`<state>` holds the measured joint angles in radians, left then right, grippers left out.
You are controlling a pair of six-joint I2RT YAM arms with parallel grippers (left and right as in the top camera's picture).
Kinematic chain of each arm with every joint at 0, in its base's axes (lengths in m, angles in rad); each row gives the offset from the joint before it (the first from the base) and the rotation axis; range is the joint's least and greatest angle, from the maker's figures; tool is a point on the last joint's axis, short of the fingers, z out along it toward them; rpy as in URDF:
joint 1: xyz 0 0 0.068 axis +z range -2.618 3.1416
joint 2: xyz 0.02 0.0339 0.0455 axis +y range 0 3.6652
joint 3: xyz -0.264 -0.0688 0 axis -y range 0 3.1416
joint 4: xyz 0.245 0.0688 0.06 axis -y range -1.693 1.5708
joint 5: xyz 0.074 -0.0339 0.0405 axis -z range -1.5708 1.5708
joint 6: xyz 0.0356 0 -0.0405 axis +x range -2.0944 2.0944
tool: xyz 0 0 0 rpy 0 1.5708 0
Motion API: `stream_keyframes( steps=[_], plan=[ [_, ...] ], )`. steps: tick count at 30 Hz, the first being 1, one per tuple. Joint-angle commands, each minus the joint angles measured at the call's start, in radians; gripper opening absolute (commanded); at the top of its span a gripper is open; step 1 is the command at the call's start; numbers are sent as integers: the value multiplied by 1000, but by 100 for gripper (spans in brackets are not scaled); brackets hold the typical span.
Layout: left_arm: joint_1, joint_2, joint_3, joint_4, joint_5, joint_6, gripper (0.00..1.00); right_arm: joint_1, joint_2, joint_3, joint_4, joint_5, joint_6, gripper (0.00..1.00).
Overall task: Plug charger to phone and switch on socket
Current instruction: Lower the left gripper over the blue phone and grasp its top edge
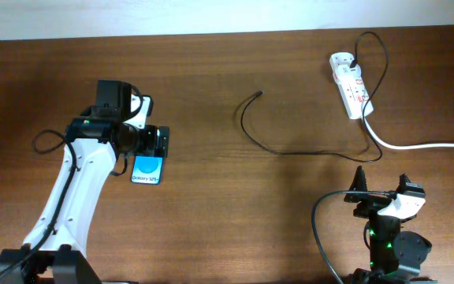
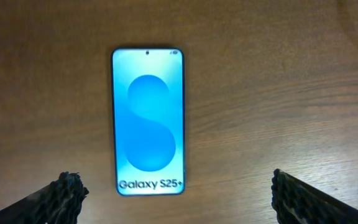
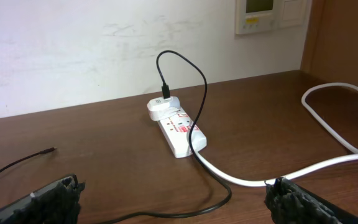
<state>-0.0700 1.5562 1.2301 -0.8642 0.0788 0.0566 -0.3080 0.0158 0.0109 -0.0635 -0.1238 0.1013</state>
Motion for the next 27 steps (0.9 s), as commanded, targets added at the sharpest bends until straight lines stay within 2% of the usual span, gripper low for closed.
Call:
stream_keyframes(
  steps=[1,14,19,27],
  plan=[
    [-4,15,15,25,-50,117,99,0,-7,-5,-6,5,0,98],
    [-4,241,15,126,-68,119,99,0,-7,-5,-6,5,0,98],
    [-4,323,15,140,-68,193,99,0,-7,-5,-6,5,0,98],
    [-4,389,15,174,-105,192,99,0,-7,-5,-6,5,0,98]
  ],
)
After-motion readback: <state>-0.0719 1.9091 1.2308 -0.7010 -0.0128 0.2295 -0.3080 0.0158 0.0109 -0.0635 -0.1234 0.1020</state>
